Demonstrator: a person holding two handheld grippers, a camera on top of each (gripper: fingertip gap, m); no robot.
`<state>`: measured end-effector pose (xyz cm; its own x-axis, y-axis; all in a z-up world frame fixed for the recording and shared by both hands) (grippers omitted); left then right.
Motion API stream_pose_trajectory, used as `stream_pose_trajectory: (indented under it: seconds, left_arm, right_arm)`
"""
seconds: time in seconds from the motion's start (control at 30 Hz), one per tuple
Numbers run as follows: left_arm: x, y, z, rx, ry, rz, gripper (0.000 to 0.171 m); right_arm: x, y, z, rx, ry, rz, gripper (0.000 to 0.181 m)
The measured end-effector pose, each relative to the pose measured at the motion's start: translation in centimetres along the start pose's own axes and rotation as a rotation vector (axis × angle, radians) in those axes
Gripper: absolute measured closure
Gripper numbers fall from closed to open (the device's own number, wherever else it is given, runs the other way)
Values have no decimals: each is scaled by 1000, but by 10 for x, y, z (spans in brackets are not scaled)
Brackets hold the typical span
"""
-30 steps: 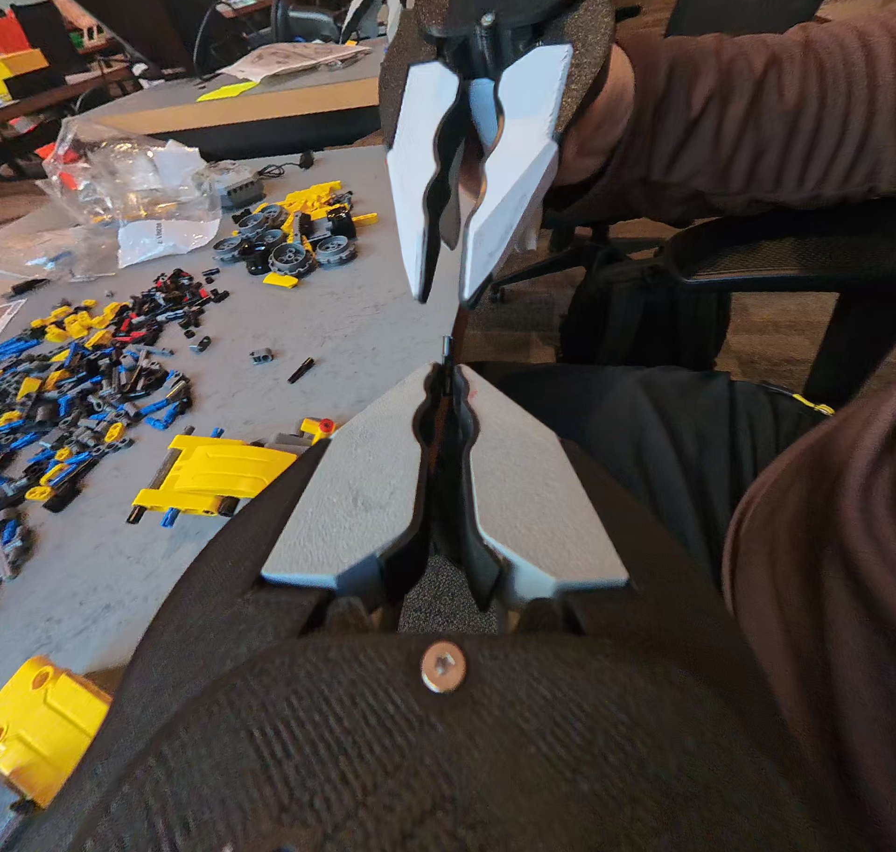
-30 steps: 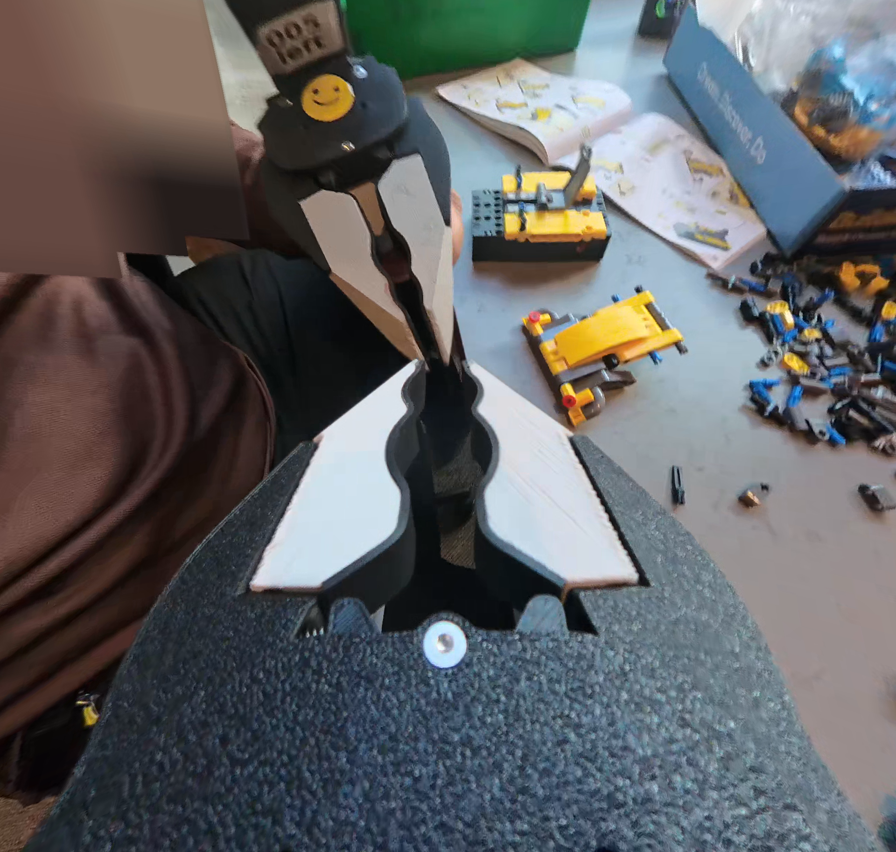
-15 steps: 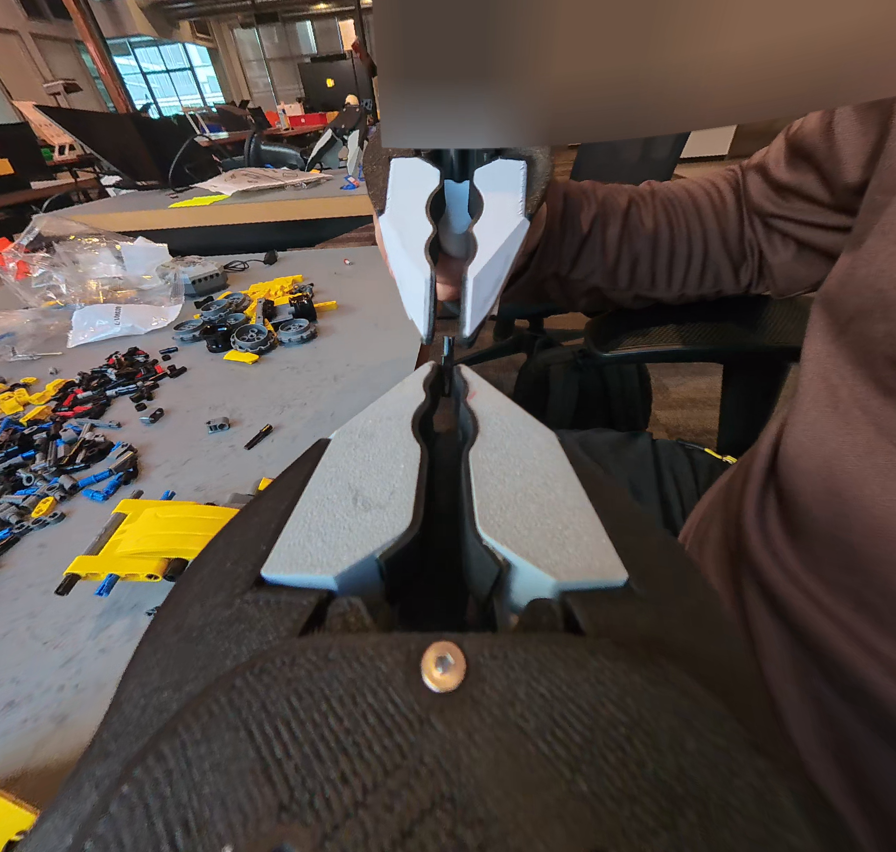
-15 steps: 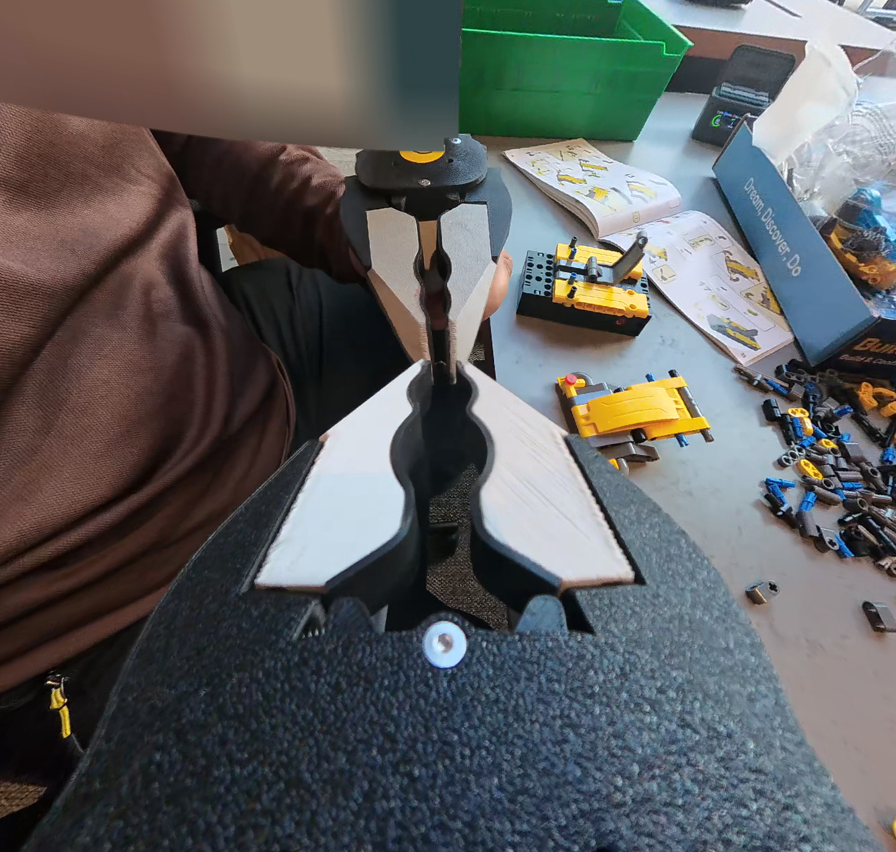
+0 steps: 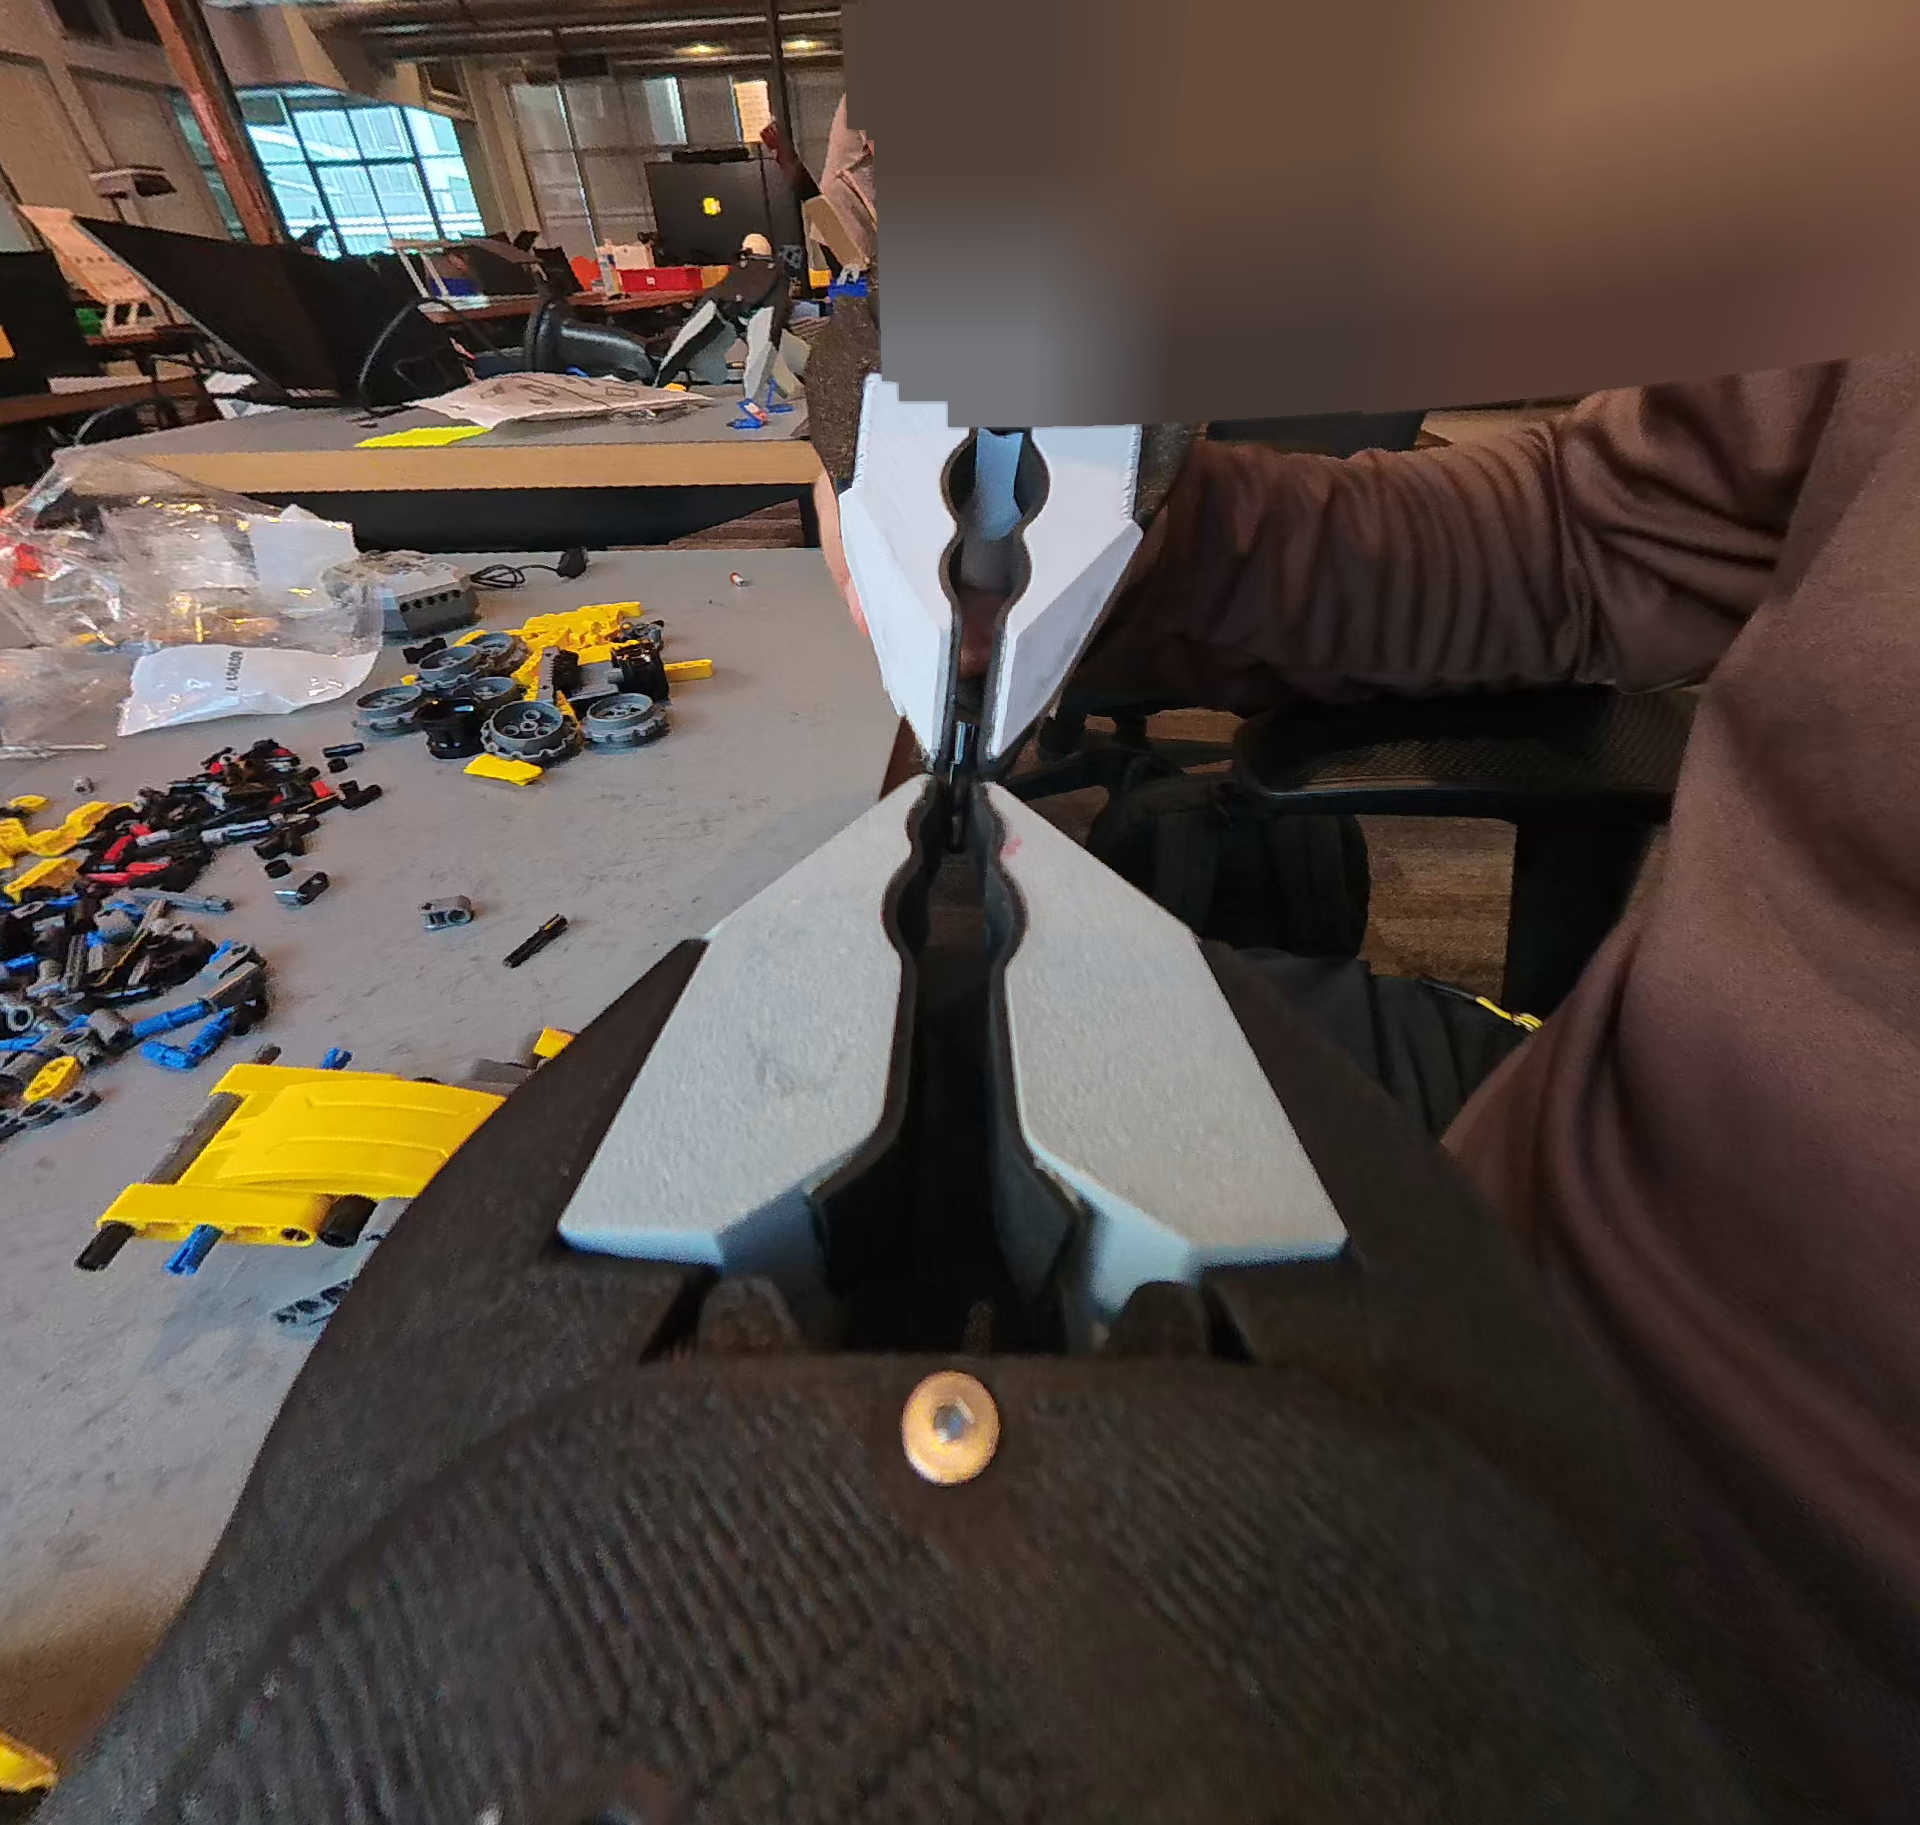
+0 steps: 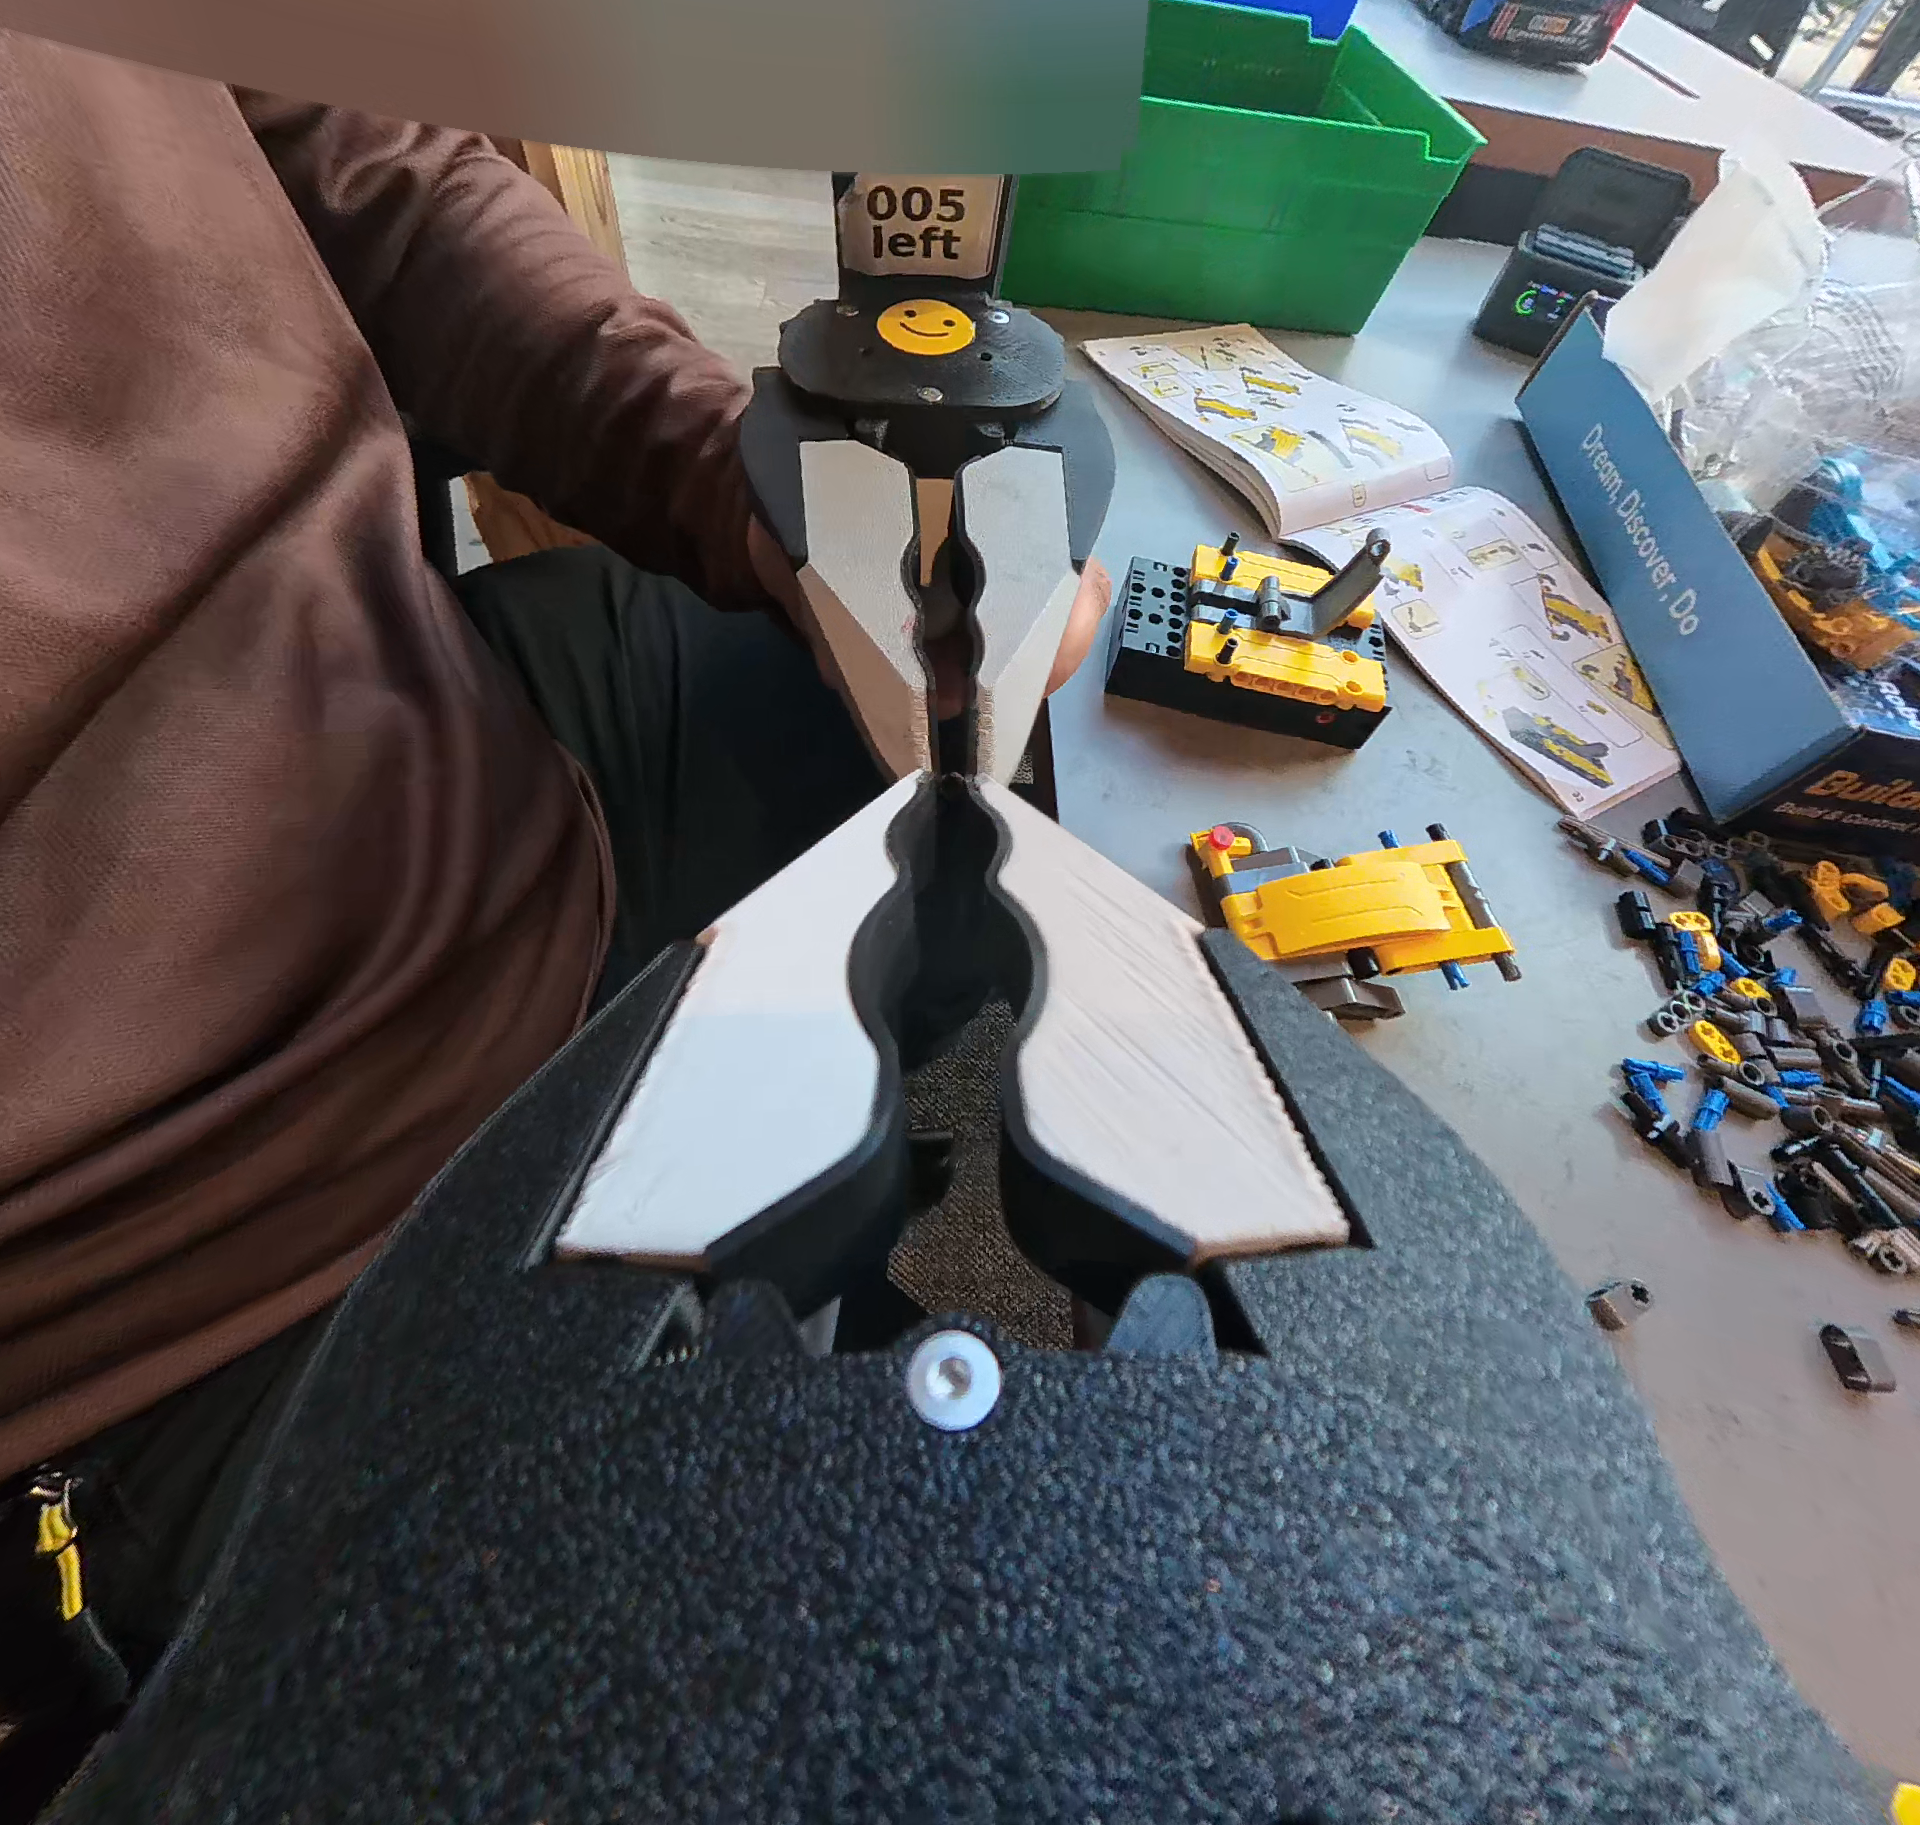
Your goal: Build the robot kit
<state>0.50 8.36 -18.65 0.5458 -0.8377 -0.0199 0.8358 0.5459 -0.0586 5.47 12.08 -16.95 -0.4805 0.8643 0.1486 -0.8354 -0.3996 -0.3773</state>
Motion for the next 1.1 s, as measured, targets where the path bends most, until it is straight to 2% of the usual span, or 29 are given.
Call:
stream_pose_trajectory:
  seconds: [0.1,0.17,0.27,0.47,0.57,0.7,0.87,1.1]
  left_arm:
    - [-5,-3,-1,-8,-31,49,165]
    - [-7,-11,-5,-30,-70,105,144]
    - [-5,-35,-20,-116,-132,222,139]
    - [27,-66,-53,-99,-324,235,143]
    - [25,-73,-58,-107,-327,216,145]
    - [16,-84,-72,-149,-343,208,146]
    - [12,-90,-84,-119,-443,185,149]
    - [13,-101,-98,-169,-456,249,149]
  right_arm:
    - [5,3,0,1,25,-18,180]
    - [11,6,5,-1,35,-33,180]
    - [27,10,22,13,40,-83,180]
    - [72,31,59,57,40,-134,180]
    - [90,44,71,124,25,-118,180]
    - [111,58,75,172,43,-91,180]
    - [140,69,79,163,29,-119,180]
    - [158,82,86,135,-13,-87,180]
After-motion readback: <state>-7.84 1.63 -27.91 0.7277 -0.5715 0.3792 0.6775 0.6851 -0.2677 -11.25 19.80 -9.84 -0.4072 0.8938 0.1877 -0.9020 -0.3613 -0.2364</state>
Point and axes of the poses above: each gripper's, where its closed fingertips meet, y out along the fingers, z out of its top, x = y × z across the jaws, the point moved 4 cm from there along -y, back along the fingers, and after that the axes turned 6 degrees about -z, right-handed, at the moved point
